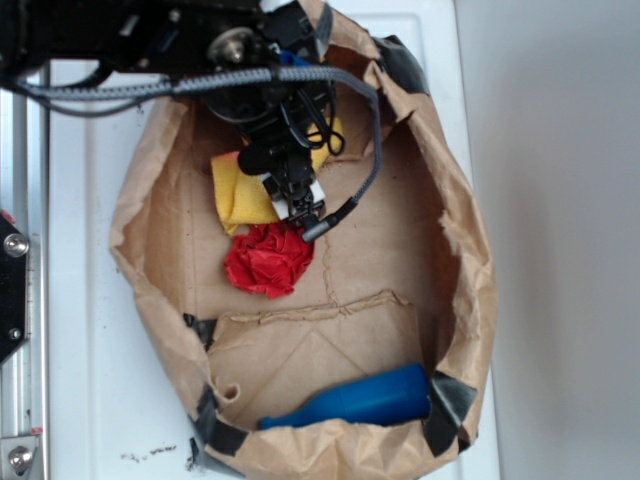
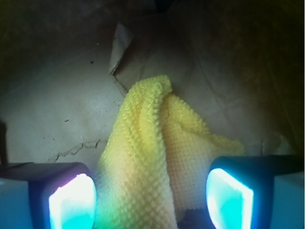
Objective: Grab the yellow cloth.
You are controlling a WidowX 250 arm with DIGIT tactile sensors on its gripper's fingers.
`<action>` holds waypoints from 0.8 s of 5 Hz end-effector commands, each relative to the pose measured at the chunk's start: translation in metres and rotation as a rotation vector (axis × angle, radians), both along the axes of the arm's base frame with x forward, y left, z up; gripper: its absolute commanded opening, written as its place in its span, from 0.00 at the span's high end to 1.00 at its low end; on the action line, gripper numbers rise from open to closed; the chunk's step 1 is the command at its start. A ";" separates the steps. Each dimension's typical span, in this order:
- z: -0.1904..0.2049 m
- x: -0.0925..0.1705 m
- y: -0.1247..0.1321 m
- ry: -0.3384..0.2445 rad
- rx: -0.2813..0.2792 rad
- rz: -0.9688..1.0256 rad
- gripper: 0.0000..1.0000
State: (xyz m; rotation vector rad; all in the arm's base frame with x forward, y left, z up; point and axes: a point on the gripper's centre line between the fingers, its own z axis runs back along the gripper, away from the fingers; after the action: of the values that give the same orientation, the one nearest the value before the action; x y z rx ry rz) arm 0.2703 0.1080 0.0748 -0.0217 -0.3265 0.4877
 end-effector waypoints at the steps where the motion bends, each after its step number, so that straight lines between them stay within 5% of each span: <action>1: -0.007 0.000 0.010 -0.033 -0.040 0.078 0.00; 2: -0.018 0.002 0.002 -0.015 -0.037 0.075 1.00; 4: -0.001 0.010 -0.001 -0.054 -0.053 0.108 1.00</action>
State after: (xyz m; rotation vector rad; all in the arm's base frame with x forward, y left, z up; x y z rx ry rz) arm 0.2697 0.0930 0.0444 -0.0699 -0.2898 0.6169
